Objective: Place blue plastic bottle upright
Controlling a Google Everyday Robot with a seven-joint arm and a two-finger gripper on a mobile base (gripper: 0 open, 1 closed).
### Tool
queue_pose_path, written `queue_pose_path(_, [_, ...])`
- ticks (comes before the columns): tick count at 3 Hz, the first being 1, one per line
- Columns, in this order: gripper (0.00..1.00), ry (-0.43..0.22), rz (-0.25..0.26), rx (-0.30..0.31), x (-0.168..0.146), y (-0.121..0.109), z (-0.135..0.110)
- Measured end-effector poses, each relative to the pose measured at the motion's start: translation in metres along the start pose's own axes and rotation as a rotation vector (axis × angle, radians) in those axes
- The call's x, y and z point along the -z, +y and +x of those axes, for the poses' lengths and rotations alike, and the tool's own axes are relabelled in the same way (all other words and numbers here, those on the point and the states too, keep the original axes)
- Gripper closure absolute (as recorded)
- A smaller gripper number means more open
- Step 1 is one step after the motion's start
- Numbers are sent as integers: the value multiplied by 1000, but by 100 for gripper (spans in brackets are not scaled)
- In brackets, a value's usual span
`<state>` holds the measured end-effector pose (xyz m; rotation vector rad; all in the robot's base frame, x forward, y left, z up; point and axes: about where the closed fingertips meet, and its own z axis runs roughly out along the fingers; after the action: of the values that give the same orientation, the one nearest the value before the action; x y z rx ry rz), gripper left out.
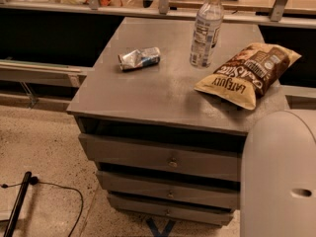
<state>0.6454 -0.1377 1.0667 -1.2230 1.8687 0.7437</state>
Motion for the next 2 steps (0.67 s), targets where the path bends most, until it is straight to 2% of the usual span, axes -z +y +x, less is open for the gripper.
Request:
queue_pose_path(1, [100, 27, 33, -42, -6, -7, 0])
queue_pose_path(2, [100, 18, 25, -99, -11, -9, -1])
